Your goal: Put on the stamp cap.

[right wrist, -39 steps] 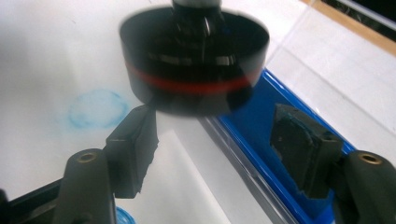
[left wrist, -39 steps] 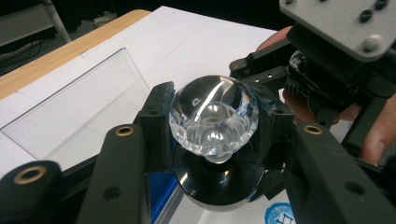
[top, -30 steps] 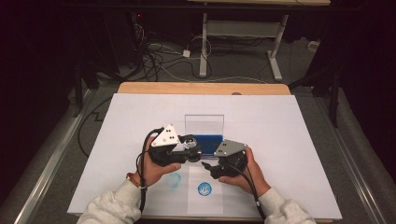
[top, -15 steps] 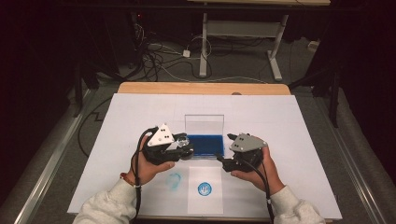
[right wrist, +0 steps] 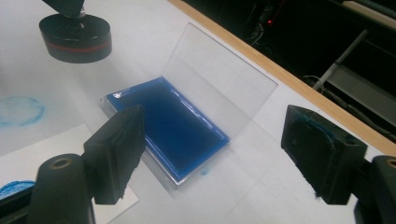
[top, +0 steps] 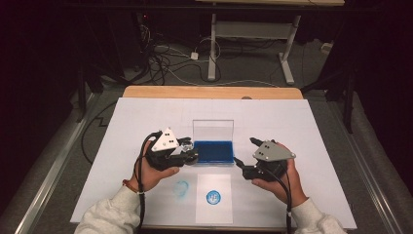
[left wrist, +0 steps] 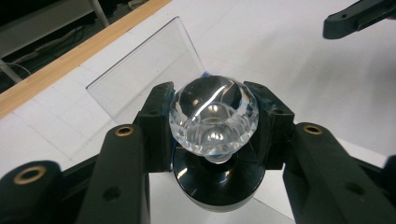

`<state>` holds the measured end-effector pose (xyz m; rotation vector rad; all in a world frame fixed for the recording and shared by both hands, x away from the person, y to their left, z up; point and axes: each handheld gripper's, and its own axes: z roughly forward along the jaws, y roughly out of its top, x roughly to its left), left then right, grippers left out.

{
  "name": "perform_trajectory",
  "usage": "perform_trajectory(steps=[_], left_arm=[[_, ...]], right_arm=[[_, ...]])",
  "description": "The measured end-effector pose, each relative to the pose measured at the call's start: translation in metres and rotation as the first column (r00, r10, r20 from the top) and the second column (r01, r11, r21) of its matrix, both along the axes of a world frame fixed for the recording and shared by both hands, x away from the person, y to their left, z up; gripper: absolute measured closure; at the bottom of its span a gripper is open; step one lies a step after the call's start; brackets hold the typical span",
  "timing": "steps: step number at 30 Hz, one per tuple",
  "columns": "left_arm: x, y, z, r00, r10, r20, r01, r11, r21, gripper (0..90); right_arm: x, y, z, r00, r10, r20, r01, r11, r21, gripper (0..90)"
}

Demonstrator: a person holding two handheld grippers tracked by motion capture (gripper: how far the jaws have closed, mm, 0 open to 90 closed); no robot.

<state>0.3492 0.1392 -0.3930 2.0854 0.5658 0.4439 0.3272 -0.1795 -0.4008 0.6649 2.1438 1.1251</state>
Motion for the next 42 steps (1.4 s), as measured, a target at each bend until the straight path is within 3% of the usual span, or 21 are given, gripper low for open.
perform_trajectory(steps=[3,19,29,42], left_arm=[[0.001,0.002,0.0,1.0,0.006,0.003,-0.006,1.0,0.004,54.8],[0.002,0.009,0.004,0.9995,0.027,0.015,-0.028,0.9993,0.024,54.8],[0.003,0.01,0.005,0.9995,0.029,0.013,-0.029,0.9993,0.025,54.7],[0.007,0.01,0.011,0.9994,0.031,0.015,-0.032,0.9989,0.034,54.7]], right_arm=[[-0.004,-0.006,-0.001,0.9993,-0.029,0.026,0.029,0.9996,-0.005,18.7],[-0.019,-0.039,-0.015,0.9941,-0.101,0.04,0.099,0.9943,0.038,18.1],[-0.027,-0.056,-0.027,0.9891,-0.141,0.041,0.141,0.99,0.001,18.4],[-0.044,-0.073,-0.043,0.9859,-0.165,0.027,0.165,0.9862,-0.011,18.9]])
